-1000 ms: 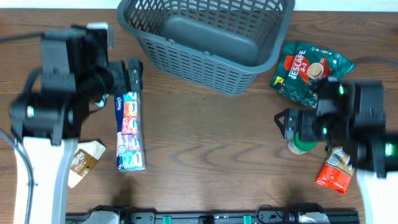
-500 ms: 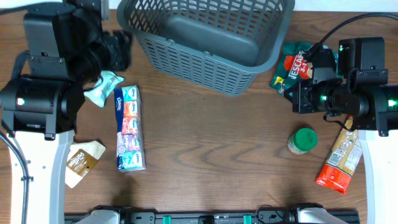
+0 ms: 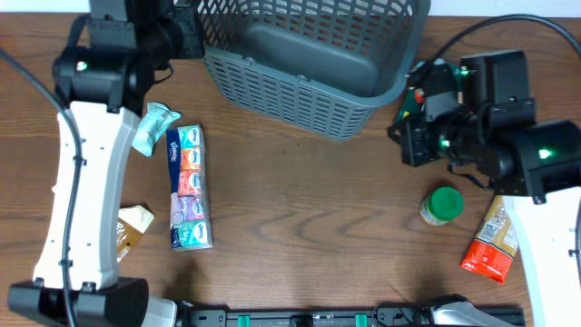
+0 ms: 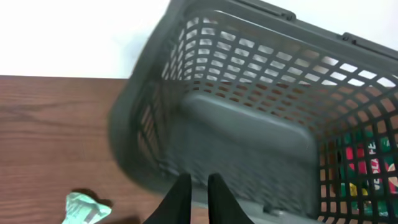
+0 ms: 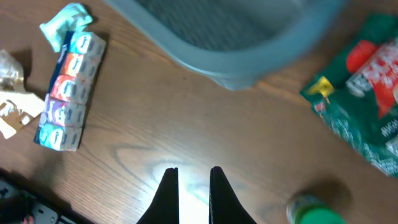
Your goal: Pack container
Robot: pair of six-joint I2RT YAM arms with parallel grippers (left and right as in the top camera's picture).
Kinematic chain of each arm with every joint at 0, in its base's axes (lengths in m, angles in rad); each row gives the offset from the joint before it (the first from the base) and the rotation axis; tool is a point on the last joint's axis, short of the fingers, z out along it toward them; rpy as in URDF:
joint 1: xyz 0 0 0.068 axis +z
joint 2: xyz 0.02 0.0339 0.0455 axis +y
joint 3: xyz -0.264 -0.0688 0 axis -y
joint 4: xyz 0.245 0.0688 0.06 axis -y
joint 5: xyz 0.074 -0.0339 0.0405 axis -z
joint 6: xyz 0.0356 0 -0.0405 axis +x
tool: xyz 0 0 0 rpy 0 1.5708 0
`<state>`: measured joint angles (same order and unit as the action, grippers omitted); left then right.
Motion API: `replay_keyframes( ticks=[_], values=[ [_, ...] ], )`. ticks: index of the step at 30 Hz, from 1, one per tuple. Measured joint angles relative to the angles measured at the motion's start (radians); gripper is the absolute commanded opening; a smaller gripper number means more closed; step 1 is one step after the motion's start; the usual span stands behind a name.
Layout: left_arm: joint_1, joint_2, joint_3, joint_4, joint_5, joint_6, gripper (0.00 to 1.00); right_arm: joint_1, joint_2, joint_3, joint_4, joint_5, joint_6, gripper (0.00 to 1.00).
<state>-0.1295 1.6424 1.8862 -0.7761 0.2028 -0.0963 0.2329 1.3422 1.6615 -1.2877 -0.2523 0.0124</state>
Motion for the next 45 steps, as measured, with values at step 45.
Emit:
replay_keyframes(
  ticks=[45],
  values=[
    [-0.045, 0.225, 0.042, -0.013, 0.0, 0.123, 0.08, 0.148, 0.277, 0.002, 0.2, 0.173, -0.164, 0.01]
  ],
)
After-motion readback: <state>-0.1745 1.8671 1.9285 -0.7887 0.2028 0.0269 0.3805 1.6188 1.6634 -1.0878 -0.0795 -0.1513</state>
